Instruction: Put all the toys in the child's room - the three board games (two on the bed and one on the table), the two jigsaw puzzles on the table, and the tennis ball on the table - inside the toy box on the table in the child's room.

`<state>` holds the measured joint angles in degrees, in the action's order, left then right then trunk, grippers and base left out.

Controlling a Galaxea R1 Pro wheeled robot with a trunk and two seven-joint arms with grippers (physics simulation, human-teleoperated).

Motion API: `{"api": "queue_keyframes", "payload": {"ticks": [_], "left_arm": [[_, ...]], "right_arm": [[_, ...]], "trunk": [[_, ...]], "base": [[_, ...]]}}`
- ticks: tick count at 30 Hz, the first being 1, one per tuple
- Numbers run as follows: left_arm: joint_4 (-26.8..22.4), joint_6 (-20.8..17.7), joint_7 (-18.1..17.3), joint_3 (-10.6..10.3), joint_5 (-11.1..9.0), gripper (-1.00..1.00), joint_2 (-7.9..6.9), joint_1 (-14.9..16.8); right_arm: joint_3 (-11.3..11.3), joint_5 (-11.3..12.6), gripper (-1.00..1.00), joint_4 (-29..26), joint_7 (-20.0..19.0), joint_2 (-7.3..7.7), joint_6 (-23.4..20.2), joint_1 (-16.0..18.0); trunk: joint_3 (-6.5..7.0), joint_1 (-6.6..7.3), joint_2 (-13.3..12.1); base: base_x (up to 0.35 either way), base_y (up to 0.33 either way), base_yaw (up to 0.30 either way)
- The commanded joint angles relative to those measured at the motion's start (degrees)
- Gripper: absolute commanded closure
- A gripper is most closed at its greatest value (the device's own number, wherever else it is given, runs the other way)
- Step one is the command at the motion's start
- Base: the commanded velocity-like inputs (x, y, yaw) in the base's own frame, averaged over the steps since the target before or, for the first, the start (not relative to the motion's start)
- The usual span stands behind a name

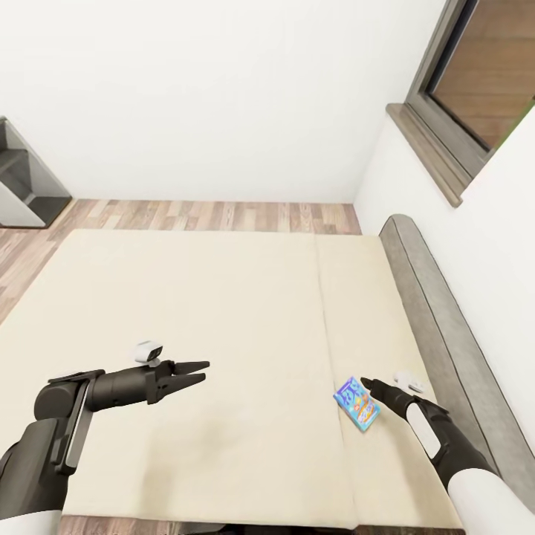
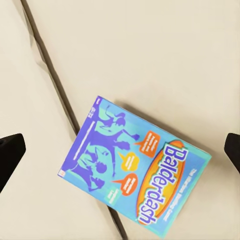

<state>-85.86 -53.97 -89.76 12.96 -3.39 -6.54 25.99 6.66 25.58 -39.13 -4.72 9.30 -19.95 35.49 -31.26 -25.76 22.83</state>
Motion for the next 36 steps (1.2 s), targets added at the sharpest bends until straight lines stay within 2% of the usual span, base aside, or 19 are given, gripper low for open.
{"api": "queue_keyframes", "payload": {"ticks": [1, 20, 26, 30, 36], "left_arm": [[-0.01, -0.61, -0.24, 0.01, 0.05, -1.0, -0.04, 0.03], [-0.01, -0.61, -0.24, 0.21, 0.01, -1.0, -0.21, 0.03], [-0.01, -0.61, -0.24, 0.14, 0.04, -1.0, -0.22, 0.03], [-0.01, -0.61, -0.24, 0.02, 0.11, -1.0, -0.15, 0.03], [0.18, -0.66, -0.24, -0.1, 0.21, -1.0, 0.01, 0.03]], "right_arm": [[0.2, 0.17, -1.0, -0.07, -0.2, -0.03, -0.36, 0.02], [0.33, 0.17, -1.0, -0.07, 0.05, 0.23, -0.41, 0.54], [0.3, 0.17, -1.0, 0.89, 0.43, -0.01, -0.34, 3.54], [0.23, -0.38, -1.0, 3.5, 0.51, -0.05, -0.2, 6.84], [0.27, -1.62, -1.0, 4.99, 0.49, -0.14, -0.25, 8.68]], "trunk": [[-0.16, -0.03, 0.09], [-1.8, -0.03, 0.09], [-2.31, -0.03, 0.09], [-2.66, -0.03, 0.09], [-3.18, -0.03, 0.09]], "base": [[0.0, 0.0, 0.0], [0.0, 0.0, 0.0], [0.0, 0.0, 0.0], [0.0, 0.0, 0.0], [0.0, 0.0, 0.0]]}}
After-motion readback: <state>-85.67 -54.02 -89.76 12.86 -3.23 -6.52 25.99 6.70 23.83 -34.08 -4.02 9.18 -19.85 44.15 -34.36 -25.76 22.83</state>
